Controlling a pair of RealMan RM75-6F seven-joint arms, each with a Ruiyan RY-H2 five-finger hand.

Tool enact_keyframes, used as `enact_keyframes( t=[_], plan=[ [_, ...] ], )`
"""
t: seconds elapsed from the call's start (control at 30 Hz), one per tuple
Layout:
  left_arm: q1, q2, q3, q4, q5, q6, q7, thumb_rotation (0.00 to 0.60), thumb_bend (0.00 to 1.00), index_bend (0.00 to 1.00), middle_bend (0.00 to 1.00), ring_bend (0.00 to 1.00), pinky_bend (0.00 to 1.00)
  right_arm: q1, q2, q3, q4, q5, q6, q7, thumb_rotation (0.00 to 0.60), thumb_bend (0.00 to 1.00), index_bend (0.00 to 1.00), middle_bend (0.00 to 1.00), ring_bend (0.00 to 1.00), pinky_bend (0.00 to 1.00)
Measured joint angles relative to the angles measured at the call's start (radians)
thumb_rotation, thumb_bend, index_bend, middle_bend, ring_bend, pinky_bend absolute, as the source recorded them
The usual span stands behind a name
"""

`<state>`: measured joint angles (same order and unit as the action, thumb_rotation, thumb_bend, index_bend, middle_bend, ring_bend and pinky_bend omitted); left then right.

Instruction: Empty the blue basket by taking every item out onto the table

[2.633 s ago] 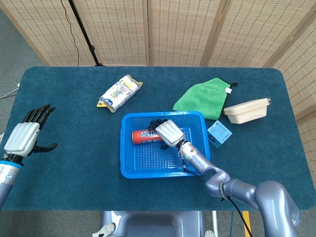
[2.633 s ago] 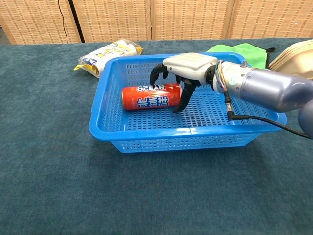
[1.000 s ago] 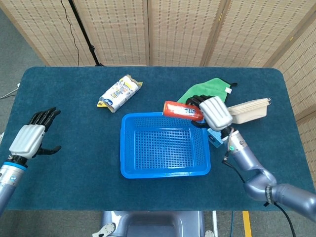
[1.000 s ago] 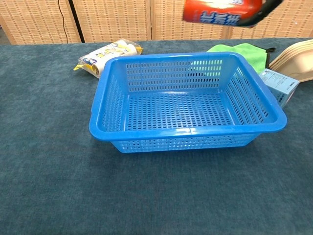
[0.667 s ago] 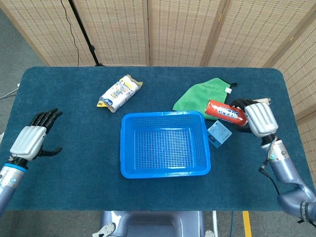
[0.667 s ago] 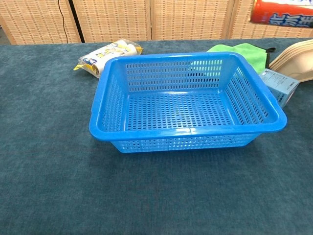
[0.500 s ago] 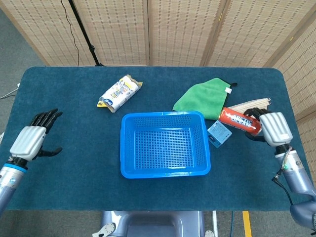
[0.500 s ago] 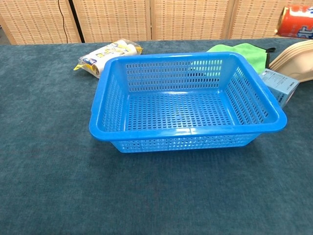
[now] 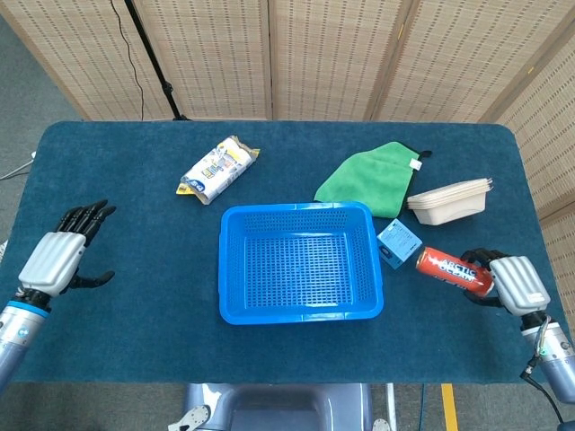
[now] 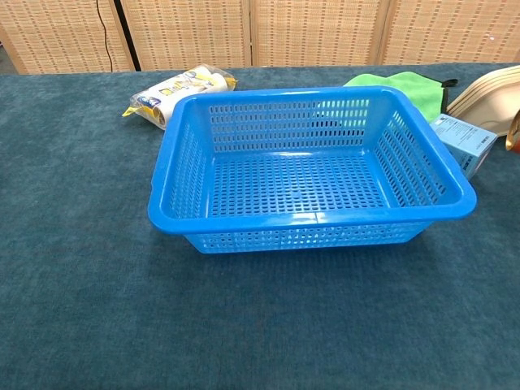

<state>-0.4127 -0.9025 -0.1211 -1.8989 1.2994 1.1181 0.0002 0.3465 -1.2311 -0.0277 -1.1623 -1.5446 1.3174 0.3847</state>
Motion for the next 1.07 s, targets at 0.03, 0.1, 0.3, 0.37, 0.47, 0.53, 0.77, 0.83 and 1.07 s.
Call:
enact_keyframes(
  t=[0.03, 0.1, 0.3, 0.37, 0.47, 0.53, 0.77, 0.83, 1.07],
  plan=[
    [0.001, 0.000, 0.000, 0.000, 0.001, 0.001, -0.001, 0.600, 0.18, 0.00, 0.00, 0.00, 0.00, 0.000, -0.007, -0.002, 0.005, -0.001, -0.008, 0.002, 0.600, 0.78, 0.54, 0.55, 0.54, 0.61],
    [0.003, 0.001, 0.001, -0.001, 0.003, 0.004, -0.002, 0.600, 0.18, 0.00, 0.00, 0.00, 0.00, 0.002, -0.027, -0.006, 0.019, -0.004, -0.028, 0.010, 0.600, 0.78, 0.54, 0.55, 0.54, 0.61],
    [0.008, 0.005, 0.001, 0.000, 0.004, 0.011, -0.010, 0.600, 0.18, 0.00, 0.00, 0.00, 0.00, 0.016, -0.062, -0.017, 0.058, -0.014, -0.088, 0.035, 0.600, 0.19, 0.24, 0.32, 0.32, 0.38],
    [0.008, 0.005, 0.001, 0.000, 0.005, 0.013, -0.011, 0.600, 0.18, 0.00, 0.00, 0.00, 0.00, 0.022, -0.058, -0.027, 0.057, -0.019, -0.116, 0.041, 0.600, 0.00, 0.05, 0.11, 0.12, 0.22],
    [0.010, 0.004, 0.001, 0.000, 0.007, 0.018, -0.007, 0.600, 0.18, 0.00, 0.00, 0.00, 0.00, 0.034, -0.038, -0.042, 0.034, -0.020, -0.178, 0.042, 0.600, 0.00, 0.00, 0.00, 0.00, 0.04],
    [0.012, 0.002, 0.003, -0.002, 0.008, 0.021, 0.000, 0.600, 0.18, 0.00, 0.00, 0.00, 0.00, 0.037, -0.018, -0.043, -0.003, -0.015, -0.202, 0.032, 0.600, 0.00, 0.00, 0.00, 0.00, 0.00],
    [0.045, -0.011, 0.025, -0.013, 0.009, 0.061, 0.041, 0.600, 0.18, 0.00, 0.00, 0.00, 0.00, 0.016, 0.045, -0.008, -0.150, 0.005, -0.103, -0.098, 0.600, 0.00, 0.00, 0.00, 0.00, 0.00],
    [0.067, -0.021, 0.038, -0.012, 0.010, 0.089, 0.055, 0.600, 0.18, 0.00, 0.00, 0.00, 0.00, 0.004, 0.056, 0.012, -0.187, 0.009, -0.048, -0.154, 0.600, 0.00, 0.00, 0.00, 0.00, 0.00],
    [0.156, -0.060, 0.095, 0.031, 0.050, 0.178, 0.059, 0.600, 0.18, 0.00, 0.00, 0.00, 0.00, -0.038, 0.047, 0.085, -0.276, 0.037, 0.107, -0.370, 0.600, 0.00, 0.00, 0.00, 0.00, 0.00]
  ],
)
